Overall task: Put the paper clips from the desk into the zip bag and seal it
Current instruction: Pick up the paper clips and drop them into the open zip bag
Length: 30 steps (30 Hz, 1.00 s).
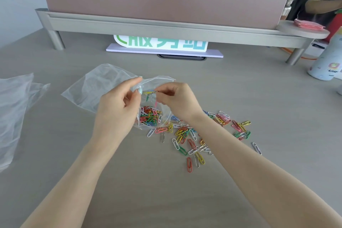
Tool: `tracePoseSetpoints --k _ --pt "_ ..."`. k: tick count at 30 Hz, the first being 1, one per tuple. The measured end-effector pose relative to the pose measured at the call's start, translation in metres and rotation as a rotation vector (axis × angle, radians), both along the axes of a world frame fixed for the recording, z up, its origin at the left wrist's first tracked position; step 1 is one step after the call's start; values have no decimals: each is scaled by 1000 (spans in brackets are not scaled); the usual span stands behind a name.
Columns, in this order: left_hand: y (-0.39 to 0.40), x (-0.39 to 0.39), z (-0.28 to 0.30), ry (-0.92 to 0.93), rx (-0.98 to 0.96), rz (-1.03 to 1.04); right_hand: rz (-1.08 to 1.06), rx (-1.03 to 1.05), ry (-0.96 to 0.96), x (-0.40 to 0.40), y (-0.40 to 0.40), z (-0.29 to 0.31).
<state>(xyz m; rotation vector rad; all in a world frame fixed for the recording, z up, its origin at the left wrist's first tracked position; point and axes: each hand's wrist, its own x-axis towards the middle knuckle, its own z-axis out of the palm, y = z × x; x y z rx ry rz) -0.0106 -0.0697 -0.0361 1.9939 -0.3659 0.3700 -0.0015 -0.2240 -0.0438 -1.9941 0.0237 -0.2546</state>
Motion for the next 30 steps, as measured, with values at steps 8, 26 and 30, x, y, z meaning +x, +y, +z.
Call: tracePoseSetpoints --k 8,26,30 --pt "-1 -2 2 -16 12 -6 31 -227 -25 11 17 -5" --pt "-3 -2 0 -2 55 -16 172 -429 -5 -10 -23 8" --pt "-4 -2 -2 -1 63 -16 89 -418 14 -29 -59 6"
